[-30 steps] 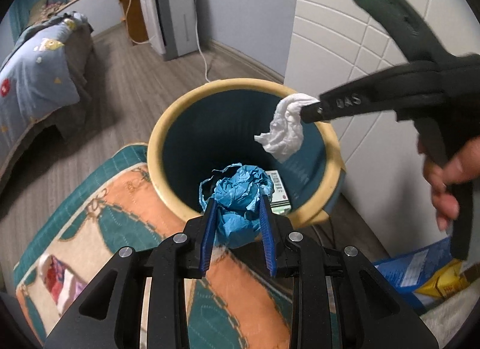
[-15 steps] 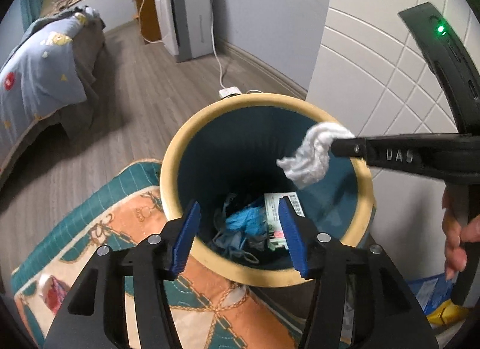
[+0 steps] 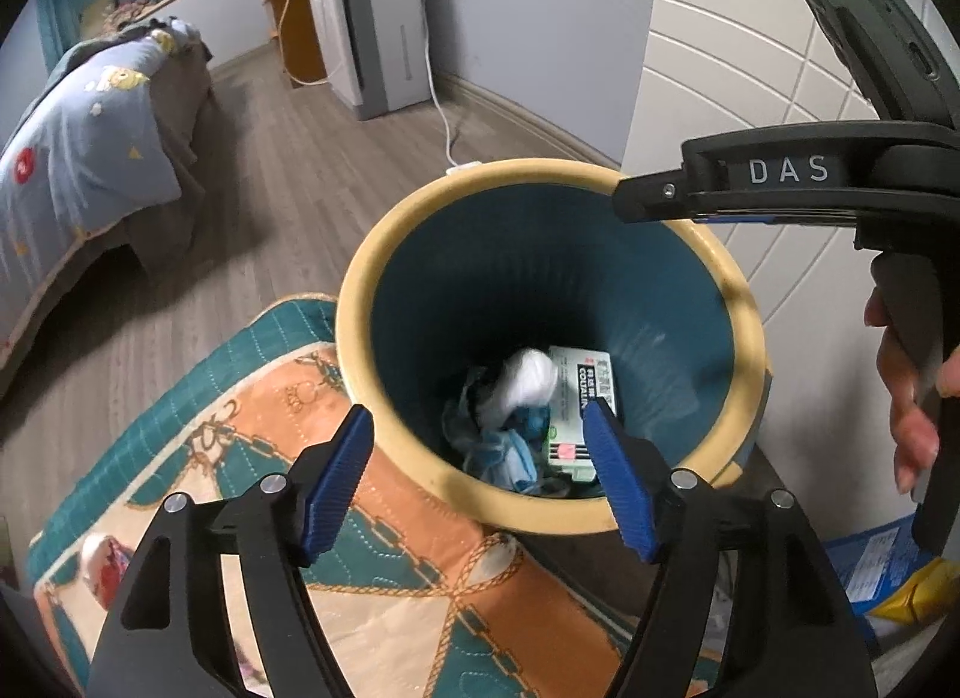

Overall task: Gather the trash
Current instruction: 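Lower both tools into the bin and open them to release the tissue and bag, then move both open tools back over the cushion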

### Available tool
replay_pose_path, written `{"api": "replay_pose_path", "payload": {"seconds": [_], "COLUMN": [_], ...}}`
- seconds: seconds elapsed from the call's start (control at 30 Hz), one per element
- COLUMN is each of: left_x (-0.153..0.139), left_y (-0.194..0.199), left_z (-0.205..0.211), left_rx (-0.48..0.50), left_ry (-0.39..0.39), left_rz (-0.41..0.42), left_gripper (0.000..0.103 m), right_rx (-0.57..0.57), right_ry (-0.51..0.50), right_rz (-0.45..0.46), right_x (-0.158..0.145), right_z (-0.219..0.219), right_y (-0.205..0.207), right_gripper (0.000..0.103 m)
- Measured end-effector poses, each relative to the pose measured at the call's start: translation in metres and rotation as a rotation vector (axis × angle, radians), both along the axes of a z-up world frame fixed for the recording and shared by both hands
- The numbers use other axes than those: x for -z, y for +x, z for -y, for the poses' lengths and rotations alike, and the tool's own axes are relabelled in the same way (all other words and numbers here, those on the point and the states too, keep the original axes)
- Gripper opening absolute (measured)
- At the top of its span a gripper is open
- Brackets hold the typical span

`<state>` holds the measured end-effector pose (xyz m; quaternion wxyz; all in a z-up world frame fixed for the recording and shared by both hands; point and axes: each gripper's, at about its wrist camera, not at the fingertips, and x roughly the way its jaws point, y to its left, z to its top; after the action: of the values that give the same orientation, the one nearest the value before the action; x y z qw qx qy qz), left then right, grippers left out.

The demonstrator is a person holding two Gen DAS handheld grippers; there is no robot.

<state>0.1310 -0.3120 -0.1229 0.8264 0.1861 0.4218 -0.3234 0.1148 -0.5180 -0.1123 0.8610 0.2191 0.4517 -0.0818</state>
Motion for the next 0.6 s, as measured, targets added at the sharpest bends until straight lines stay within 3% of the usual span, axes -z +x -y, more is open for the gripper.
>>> {"api": "replay_pose_path", "payload": {"seconds": [0.03,0.1,0.17,0.2,0.6], "left_x": [-0.001,-0.002,-0.006,-0.008,-0.054], "left_y": [0.000,-0.001,-0.002,-0.002,-0.018], "left_z": [-0.002,-0.007,-0.011,-0.015,-0.082], "left_rx": [-0.006,-0.024,-0.045,-0.057,-0.144], "left_ry": [-0.002,-0.002,-0.001,0.000,0.011], "left_rz": [0.001,0.008,0.034,0.045,0.112], "left_gripper": [0.075,0.089,0.093,0.094,0.096], "right_rx": [0.002,0.000,-0.005,-0.008,-0.008], "right_ry": [-0.003,-0.023,-0.058,-0.066,-0.090], "right_rz": [-0.010,-0.026,-0.040,-0.043,-0.032], "right_x": [0.001,0.001,-0.001,-0.002,-0.030], "right_z": [0.000,-0.001,-0.004,-0.005,-0.027], "right_y": [0.000,-0.001,-0.001,-0.001,-0.007], "right_gripper": [0.062,0.077,0.093,0.096,0.097]}}
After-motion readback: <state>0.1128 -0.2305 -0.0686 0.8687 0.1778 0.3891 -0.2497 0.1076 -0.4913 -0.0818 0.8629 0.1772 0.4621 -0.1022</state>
